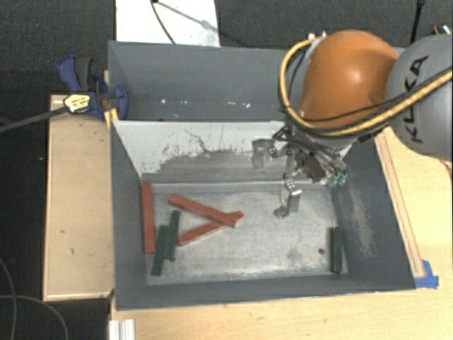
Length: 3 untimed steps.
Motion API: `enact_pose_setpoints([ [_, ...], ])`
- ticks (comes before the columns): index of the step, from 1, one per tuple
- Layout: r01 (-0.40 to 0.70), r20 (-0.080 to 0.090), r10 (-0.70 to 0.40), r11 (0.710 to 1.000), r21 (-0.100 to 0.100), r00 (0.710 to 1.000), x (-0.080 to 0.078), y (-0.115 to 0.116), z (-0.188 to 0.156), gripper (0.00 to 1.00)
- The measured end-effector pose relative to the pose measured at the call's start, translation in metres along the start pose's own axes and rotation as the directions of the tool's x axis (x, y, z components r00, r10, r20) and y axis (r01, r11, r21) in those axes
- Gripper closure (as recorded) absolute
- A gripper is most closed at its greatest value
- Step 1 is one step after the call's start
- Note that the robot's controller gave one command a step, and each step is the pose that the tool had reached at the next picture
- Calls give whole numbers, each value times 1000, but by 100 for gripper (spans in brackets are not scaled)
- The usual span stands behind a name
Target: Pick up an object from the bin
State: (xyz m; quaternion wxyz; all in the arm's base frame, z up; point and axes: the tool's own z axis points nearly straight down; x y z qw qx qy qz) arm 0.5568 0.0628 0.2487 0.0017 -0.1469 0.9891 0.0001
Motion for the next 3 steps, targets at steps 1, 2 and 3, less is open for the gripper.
enact_pose_setpoints([
  [1, 19, -7, -19, 1000, -3, 1000, -20, 26, 163, 0],
  [2, 17, 0, -17, 1000, -1, 1000, -22, 25, 157, 100],
  [3, 17, 0, -17, 1000, -1, 1000, -21, 25, 158, 0],
])
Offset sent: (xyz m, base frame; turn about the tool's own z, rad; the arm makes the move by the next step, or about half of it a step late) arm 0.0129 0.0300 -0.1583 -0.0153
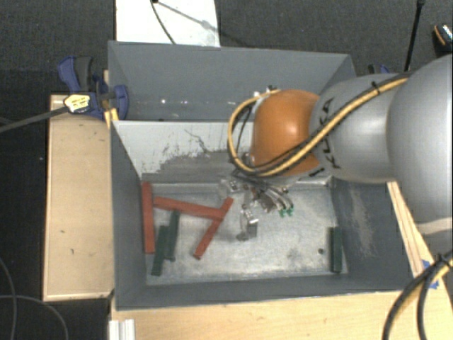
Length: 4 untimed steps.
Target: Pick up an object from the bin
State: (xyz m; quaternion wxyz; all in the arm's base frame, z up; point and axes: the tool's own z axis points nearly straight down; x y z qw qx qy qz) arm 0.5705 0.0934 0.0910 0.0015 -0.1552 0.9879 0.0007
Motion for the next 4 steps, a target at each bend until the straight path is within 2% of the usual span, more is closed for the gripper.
enact_pose_setpoints([
  [1, 80, -3, -80, 997, -4, 997, 7, 78, 22, 0],
  [2, 72, -2, -72, 997, 0, 997, 7, 72, 21, 100],
  [3, 71, -2, -71, 997, 0, 997, 7, 72, 21, 100],
  [4, 101, 5, -101, 995, 2, 995, 58, 51, -84, 100],
])
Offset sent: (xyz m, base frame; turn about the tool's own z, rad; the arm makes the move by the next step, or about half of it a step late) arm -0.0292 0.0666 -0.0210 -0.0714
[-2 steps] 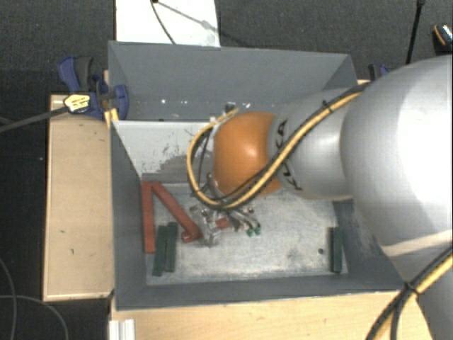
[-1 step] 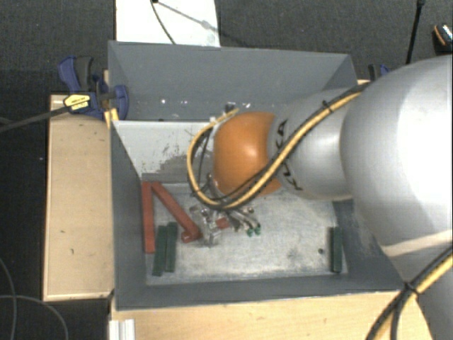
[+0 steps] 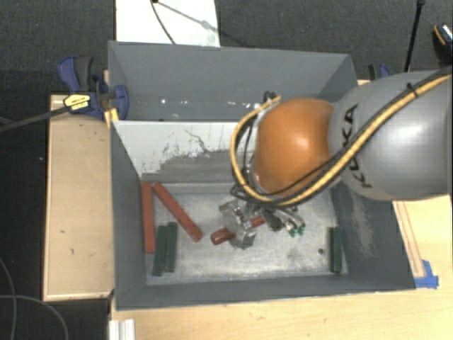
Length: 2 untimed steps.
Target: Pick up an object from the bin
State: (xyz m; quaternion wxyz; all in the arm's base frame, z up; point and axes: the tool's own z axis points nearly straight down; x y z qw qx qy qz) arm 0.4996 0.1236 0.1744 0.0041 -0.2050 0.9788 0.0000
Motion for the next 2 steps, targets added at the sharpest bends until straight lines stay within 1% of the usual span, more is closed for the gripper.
enact_pose_setpoints([
  [1, -11, 2, 11, 1000, 1, 1000, 20, -19, -87, 100],
  [2, 323, -2, -323, 946, -1, 946, 16, -38, -104, 100],
])
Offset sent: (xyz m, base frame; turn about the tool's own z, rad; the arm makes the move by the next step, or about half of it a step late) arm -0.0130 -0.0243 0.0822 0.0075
